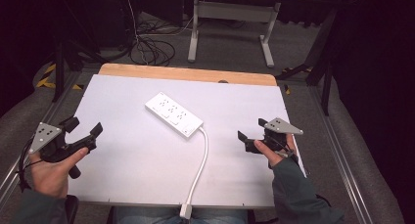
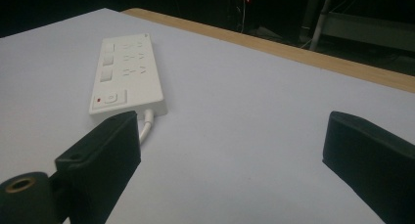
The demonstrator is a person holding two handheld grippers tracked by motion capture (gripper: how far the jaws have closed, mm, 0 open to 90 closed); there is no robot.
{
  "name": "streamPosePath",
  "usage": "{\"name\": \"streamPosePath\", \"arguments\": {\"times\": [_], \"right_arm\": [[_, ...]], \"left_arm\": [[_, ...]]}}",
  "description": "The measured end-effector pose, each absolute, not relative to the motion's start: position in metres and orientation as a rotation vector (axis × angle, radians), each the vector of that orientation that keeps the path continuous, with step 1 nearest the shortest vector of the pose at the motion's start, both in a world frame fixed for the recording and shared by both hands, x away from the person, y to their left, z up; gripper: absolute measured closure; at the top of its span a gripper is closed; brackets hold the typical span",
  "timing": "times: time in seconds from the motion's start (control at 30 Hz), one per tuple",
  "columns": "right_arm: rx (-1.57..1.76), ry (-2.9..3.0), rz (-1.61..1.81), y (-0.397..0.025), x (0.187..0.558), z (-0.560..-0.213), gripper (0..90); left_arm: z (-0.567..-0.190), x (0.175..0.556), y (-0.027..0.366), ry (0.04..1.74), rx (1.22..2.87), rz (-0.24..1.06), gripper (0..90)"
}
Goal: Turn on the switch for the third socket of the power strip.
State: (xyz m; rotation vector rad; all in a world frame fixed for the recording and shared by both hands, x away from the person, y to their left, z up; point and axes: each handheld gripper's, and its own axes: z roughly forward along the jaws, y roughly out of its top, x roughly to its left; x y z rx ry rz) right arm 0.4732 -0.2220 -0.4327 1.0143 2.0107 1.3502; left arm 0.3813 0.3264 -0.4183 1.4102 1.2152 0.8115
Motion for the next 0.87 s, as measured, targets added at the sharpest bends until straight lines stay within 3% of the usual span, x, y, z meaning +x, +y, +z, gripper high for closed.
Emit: {"name": "streamPosePath", "arguments": {"times": [0.07,0.3,0.87], "right_arm": [[1.015,2.011,1.349,-0.2221,0.4732,-0.4328,7.6],[1.016,2.012,1.345,-0.2220,0.4730,-0.4327,7.6],[1.018,2.015,1.347,-0.2214,0.4735,-0.4333,7.6]], "left_arm": [[-0.4186,0.3808,0.3255,1.223,1.408,0.814,9.1],[-0.4190,0.3801,0.3263,1.226,1.405,0.821,1.5],[-0.4201,0.3813,0.3287,1.240,1.399,0.809,1.2]]}}
